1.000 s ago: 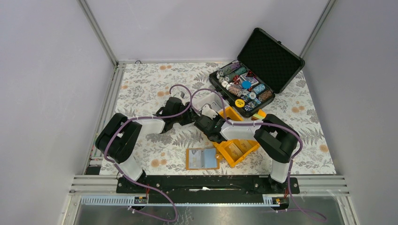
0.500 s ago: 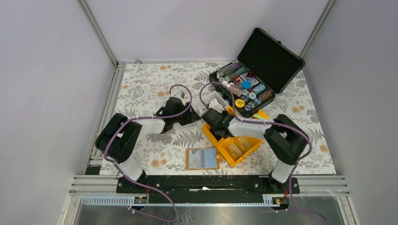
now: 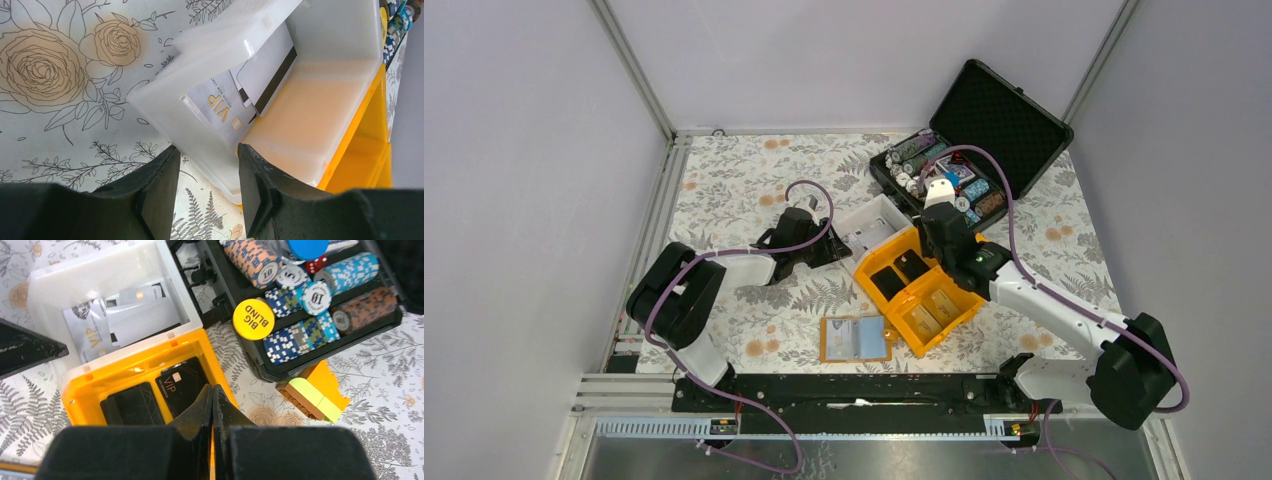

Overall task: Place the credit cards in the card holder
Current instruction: Pick up the credit card from the storage box.

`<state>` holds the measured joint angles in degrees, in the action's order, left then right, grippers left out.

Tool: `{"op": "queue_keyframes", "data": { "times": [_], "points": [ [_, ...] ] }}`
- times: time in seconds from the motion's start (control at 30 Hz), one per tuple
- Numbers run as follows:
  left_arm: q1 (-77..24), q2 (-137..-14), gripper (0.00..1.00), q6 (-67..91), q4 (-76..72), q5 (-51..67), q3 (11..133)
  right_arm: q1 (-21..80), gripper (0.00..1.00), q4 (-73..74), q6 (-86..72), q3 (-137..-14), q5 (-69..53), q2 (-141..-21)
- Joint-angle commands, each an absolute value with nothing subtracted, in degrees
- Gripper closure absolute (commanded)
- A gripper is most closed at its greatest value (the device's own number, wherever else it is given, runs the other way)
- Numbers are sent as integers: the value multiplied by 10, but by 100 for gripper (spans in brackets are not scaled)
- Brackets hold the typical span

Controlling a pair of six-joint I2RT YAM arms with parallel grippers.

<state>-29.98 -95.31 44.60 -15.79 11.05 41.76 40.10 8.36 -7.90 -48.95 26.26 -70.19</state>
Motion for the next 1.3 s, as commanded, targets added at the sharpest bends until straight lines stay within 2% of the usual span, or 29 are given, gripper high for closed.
{"op": "queue_keyframes", "data": {
  "times": [0.0, 0.23, 0.37, 0.77, 1.27],
  "points": [
    [-312, -934, 80, 397, -190, 102, 419, 394, 96, 124, -92, -499, 186, -713],
    [-312, -940, 79, 398, -193, 105, 420, 410, 65, 120, -70, -526, 207, -789],
    [-312, -939, 80, 399, -193, 105, 419, 448, 58, 121, -42, -557, 260, -854],
    [-312, -946, 80, 399, -191, 104, 422, 519, 50, 137, -11, -609, 357, -1001],
    [-312, -947, 82, 399, -191, 101, 422, 533, 54, 111, -15, -586, 433, -1065]
  ]
}}
